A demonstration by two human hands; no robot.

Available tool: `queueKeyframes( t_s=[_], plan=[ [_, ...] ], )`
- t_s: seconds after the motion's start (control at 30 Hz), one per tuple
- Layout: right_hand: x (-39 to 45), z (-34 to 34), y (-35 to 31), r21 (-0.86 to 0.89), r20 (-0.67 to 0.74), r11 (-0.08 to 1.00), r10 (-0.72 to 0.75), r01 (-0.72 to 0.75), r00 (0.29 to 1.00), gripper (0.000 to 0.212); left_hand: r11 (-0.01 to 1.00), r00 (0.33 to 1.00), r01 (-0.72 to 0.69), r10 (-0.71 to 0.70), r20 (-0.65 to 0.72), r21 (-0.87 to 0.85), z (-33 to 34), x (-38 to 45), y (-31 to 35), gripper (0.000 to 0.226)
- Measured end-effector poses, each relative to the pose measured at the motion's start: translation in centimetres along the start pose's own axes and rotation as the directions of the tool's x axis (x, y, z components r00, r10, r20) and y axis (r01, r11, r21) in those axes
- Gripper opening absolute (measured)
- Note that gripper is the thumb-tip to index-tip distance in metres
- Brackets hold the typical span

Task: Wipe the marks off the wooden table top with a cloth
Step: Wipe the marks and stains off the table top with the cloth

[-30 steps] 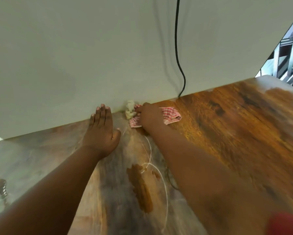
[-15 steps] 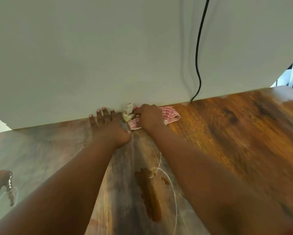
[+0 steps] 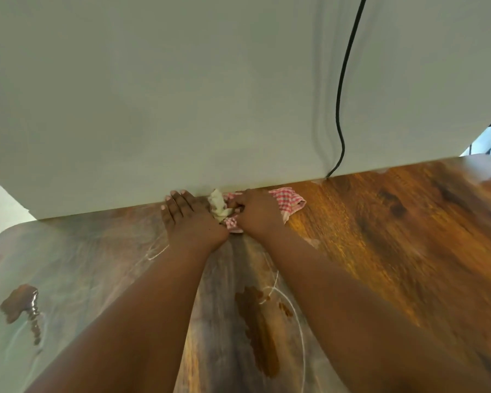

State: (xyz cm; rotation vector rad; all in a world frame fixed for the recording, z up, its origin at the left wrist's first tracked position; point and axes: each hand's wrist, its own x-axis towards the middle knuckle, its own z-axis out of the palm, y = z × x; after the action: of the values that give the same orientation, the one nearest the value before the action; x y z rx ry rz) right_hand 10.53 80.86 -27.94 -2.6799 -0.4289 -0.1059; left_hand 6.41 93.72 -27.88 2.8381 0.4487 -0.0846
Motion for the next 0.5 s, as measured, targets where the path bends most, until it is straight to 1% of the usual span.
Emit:
queueKeyframes(
  t_s=[0.03, 0.07, 0.1, 0.17, 0.27, 0.33, 0.37, 0.4, 0.47, 0.5],
  plan=[
    [-0.9, -0.3, 0.5, 0.041, 0.048, 0.998, -0.048, 0.046, 0.998, 0.031, 1.000, 1.000, 0.006, -0.006, 0.011, 0.005, 0.0, 0.1, 0.0, 0.099],
    [-1.9, -0.9, 1.4, 0.085, 0.096, 0.995, -0.069, 0.060, 0.993, 0.033, 1.000, 1.000, 0.010, -0.010, 0.026, 0.004, 0.0, 0.1, 0.0, 0.099],
    [-2.8, -1.7, 2.5, 0.122, 0.132, 0.992, -0.057, 0.040, 0.990, 0.034, 1.000, 0.999, 0.012, -0.012, 0.044, 0.004, 0.0, 0.2, 0.0, 0.100],
    [-4.0, -3.0, 4.4, 0.156, 0.161, 0.986, 0.027, -0.053, 0.987, 0.034, 1.000, 0.997, 0.014, -0.015, 0.076, 0.008, 0.2, 0.1, 0.1, 0.103],
    [-3.0, -3.5, 4.8, 0.098, 0.114, 0.980, 0.162, -0.174, 0.980, 0.031, 1.000, 0.996, 0.017, -0.016, 0.092, -0.010, 0.2, -0.2, 0.3, 0.100],
    [-2.3, -3.2, 3.4, 0.043, 0.038, 0.981, 0.188, -0.189, 0.981, 0.031, 0.999, 0.994, 0.042, -0.039, 0.105, -0.030, 0.0, -0.3, 0.4, 0.098],
    [-2.5, -2.9, 2.6, 0.043, 0.024, 0.984, 0.170, -0.171, 0.985, 0.032, 0.998, 0.992, 0.057, -0.052, 0.113, -0.042, -0.1, -0.3, 0.4, 0.098],
    [-3.4, -2.6, 2.0, 0.069, 0.040, 0.989, 0.127, -0.130, 0.991, 0.033, 0.996, 0.991, 0.066, -0.060, 0.116, -0.052, -0.1, -0.3, 0.4, 0.097],
    [-6.3, -2.4, 1.9, 0.130, 0.111, 0.992, -0.014, -0.001, 0.994, 0.034, 0.995, 0.991, 0.077, -0.071, 0.114, -0.055, -0.1, -0.2, 0.5, 0.097],
    [-8.0, -2.6, 2.4, 0.146, 0.132, 0.988, -0.062, 0.042, 0.989, 0.034, 0.995, 0.989, 0.087, -0.080, 0.122, -0.056, 0.0, -0.2, 0.5, 0.099]
  ],
)
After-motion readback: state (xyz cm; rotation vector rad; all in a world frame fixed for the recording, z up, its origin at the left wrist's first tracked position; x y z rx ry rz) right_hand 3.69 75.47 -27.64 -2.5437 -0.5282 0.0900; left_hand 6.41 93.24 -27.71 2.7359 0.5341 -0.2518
